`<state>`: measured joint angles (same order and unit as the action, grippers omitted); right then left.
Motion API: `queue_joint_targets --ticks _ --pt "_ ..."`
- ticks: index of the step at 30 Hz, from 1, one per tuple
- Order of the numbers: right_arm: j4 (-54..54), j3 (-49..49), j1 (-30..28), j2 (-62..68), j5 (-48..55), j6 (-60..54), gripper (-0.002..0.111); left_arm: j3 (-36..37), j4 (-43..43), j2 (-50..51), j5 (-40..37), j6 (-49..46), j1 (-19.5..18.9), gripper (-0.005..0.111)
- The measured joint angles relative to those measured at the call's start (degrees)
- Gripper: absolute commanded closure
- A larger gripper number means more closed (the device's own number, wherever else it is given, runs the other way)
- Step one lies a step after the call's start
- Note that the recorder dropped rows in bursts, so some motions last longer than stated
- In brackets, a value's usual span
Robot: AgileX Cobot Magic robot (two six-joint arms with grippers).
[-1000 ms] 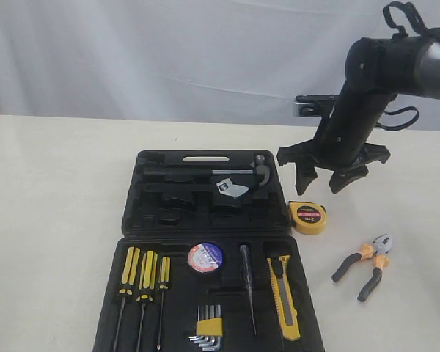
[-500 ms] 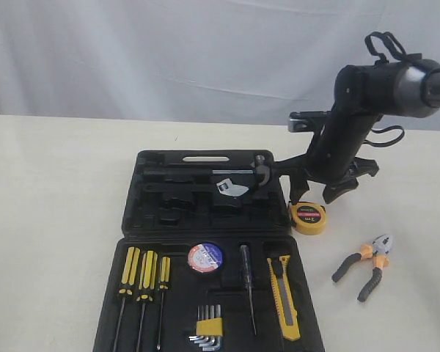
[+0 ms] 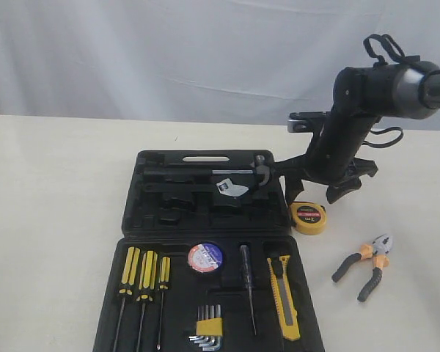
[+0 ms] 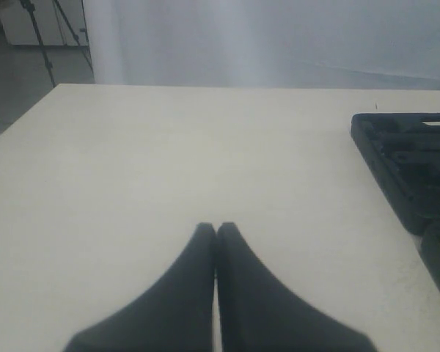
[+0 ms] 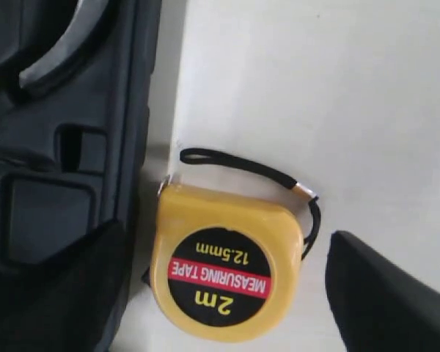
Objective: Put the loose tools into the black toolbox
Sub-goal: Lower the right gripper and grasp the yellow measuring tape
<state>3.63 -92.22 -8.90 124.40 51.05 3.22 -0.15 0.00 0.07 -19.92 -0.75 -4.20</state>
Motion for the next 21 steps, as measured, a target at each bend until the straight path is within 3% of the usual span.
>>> queue_joint_targets --ticks 21 --pt "-0.61 0.00 0.00 2.69 1.41 0.23 0.038 0.00 0.00 0.00 0.00 0.00 0.00 0.107"
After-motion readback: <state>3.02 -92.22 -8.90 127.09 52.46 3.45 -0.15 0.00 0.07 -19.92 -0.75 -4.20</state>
